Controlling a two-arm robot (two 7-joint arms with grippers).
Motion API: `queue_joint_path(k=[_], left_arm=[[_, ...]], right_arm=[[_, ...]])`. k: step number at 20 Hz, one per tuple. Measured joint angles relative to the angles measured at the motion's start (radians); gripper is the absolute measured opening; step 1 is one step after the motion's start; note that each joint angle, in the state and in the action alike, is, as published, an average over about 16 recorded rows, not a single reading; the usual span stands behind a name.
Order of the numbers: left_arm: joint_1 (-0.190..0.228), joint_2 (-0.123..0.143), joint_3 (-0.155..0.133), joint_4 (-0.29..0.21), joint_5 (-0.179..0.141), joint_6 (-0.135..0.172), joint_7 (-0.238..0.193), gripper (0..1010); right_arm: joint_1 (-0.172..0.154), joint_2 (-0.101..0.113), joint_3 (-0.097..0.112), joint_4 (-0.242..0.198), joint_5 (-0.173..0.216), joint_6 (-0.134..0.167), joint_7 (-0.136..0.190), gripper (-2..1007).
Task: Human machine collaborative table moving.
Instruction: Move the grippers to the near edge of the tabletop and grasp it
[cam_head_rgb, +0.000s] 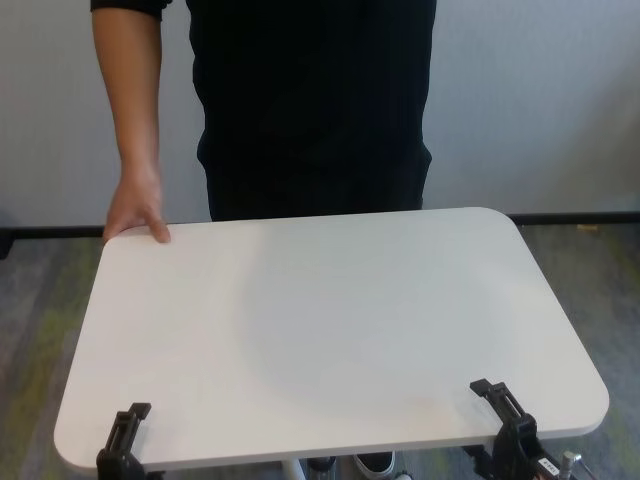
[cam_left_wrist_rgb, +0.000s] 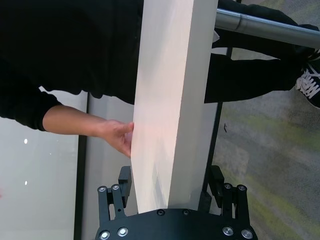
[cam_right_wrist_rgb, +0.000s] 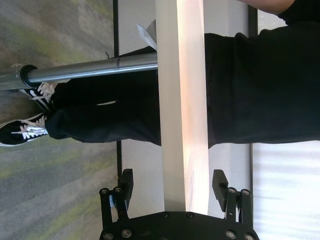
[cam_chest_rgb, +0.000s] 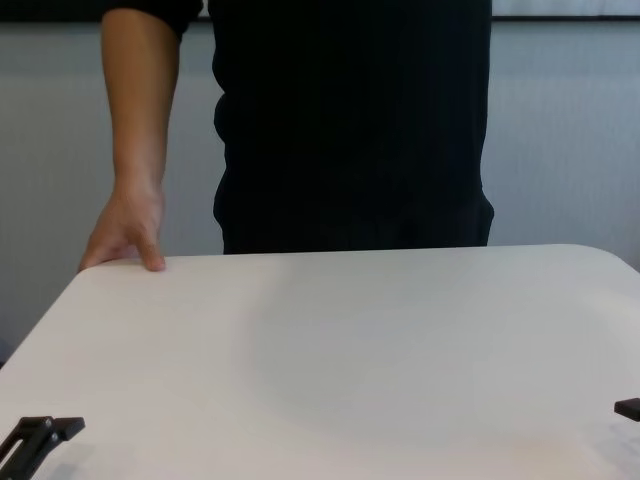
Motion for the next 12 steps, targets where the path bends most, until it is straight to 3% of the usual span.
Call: queue_joint_path(k=[12], left_arm=[[0.0, 0.0, 0.0, 0.0, 0.0, 0.0, 0.0, 1000]], right_arm=[[-0.003, -0.001, 0.014, -0.003, 0.035, -0.026, -0.019, 1001]])
